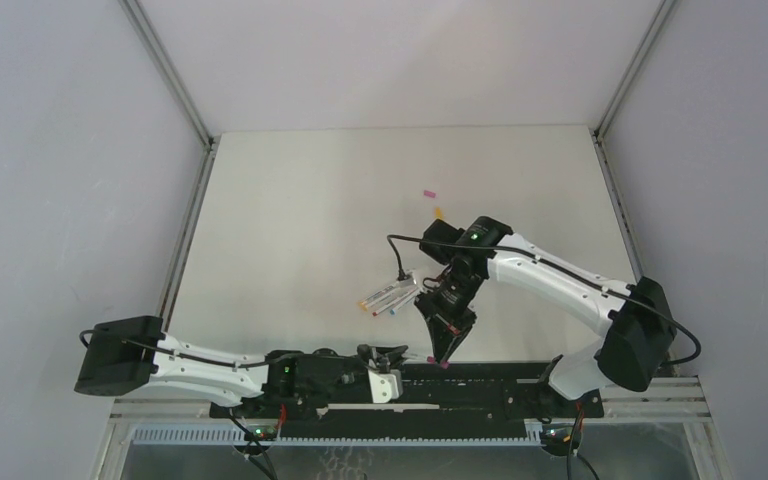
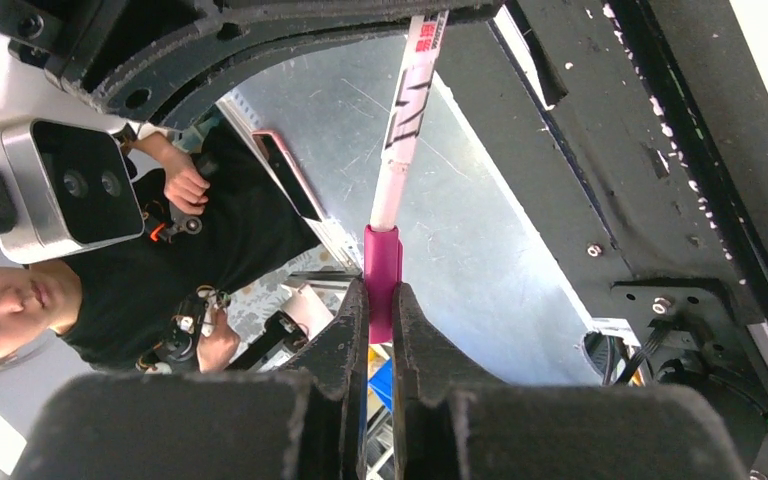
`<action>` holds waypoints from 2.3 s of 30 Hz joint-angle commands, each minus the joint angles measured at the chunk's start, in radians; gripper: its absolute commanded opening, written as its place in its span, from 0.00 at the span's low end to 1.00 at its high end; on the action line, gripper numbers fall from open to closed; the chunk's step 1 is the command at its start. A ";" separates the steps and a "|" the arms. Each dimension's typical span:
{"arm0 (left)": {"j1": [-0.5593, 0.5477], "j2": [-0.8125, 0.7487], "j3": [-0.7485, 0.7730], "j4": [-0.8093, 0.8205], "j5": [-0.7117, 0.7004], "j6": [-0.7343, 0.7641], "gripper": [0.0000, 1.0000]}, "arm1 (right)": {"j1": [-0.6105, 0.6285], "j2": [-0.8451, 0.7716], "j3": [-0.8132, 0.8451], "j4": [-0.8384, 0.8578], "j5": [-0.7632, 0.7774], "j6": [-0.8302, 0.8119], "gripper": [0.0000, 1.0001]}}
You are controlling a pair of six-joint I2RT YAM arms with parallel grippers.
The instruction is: Insert the pens into the pen caps
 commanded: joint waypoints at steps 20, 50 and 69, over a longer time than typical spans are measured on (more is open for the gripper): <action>-0.049 -0.082 0.018 0.111 -0.025 -0.029 0.00 | 0.065 0.229 0.088 0.174 -0.028 -0.048 0.00; -0.048 -0.155 0.056 0.295 0.044 -0.051 0.00 | 0.070 0.270 0.088 0.277 -0.054 -0.079 0.00; -0.048 -0.175 0.041 0.234 0.028 -0.099 0.00 | 0.040 0.239 0.140 0.266 -0.020 -0.100 0.00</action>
